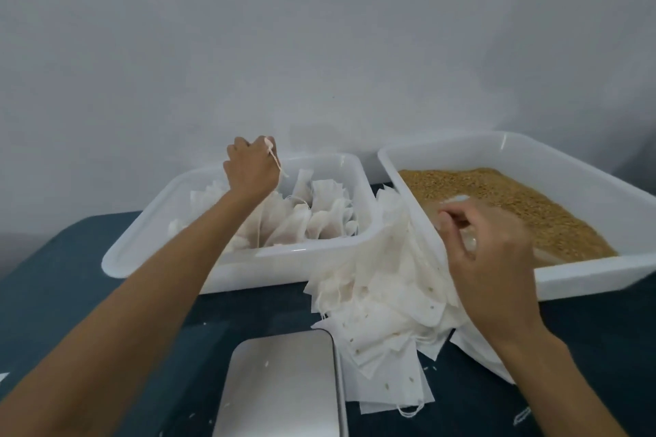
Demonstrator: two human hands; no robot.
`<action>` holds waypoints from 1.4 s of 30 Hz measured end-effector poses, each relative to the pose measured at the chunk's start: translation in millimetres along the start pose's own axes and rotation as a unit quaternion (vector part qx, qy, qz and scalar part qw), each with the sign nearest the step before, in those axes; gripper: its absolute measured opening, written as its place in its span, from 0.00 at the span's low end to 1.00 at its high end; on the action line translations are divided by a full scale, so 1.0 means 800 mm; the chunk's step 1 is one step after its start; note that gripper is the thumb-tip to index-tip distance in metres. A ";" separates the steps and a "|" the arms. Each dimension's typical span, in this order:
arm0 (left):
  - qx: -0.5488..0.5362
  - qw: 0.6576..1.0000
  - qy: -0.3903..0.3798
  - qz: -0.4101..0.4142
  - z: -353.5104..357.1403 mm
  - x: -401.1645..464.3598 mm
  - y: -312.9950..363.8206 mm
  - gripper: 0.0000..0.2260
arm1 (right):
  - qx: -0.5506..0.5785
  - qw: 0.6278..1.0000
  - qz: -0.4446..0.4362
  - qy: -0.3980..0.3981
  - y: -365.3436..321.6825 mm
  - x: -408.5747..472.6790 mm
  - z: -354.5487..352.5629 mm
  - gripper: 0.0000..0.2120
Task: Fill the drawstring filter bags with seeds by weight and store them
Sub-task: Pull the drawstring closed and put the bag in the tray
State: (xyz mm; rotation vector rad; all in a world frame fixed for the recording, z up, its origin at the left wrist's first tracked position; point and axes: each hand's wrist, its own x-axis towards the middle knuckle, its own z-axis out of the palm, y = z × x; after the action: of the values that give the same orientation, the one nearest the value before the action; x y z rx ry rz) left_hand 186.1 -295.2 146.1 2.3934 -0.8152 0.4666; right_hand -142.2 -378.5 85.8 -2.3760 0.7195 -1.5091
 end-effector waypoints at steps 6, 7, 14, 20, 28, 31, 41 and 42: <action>0.021 0.993 -0.120 0.000 0.061 0.046 0.008 0.10 | 0.014 0.999 0.022 0.021 0.005 0.000 0.003 0.05; 0.020 0.991 -0.134 -0.010 0.072 0.048 0.007 0.11 | 0.017 0.999 0.020 0.027 0.005 0.000 0.004 0.05; 0.026 0.978 -0.207 -0.028 0.099 0.042 0.019 0.04 | 0.023 0.999 0.026 0.025 0.006 -0.001 0.005 0.06; -0.013 0.957 -0.287 -0.047 0.067 0.036 0.036 0.21 | 0.005 0.999 0.037 0.000 0.002 0.000 0.004 0.05; -0.163 0.949 -0.018 0.271 -0.035 -0.135 0.055 0.05 | 0.069 0.996 0.064 0.011 -0.002 0.001 -0.001 0.05; -0.091 0.906 -0.069 0.409 -0.052 -0.217 0.058 0.04 | 0.097 0.992 0.080 0.018 -0.003 0.003 -0.002 0.05; 0.247 0.817 -0.191 0.484 0.001 -0.249 0.080 0.13 | 0.099 0.991 0.085 0.032 -0.006 0.002 -0.005 0.05; 0.264 0.814 -0.187 0.483 -0.001 -0.247 0.081 0.12 | 0.100 0.991 0.085 0.032 -0.006 0.002 -0.005 0.05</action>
State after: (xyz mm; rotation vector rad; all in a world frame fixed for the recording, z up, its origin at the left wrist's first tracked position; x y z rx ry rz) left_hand -4.8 -249.1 77.4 2.3871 -2.3844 0.6620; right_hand -143.9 -374.9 91.0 -2.0749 0.7260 -1.5142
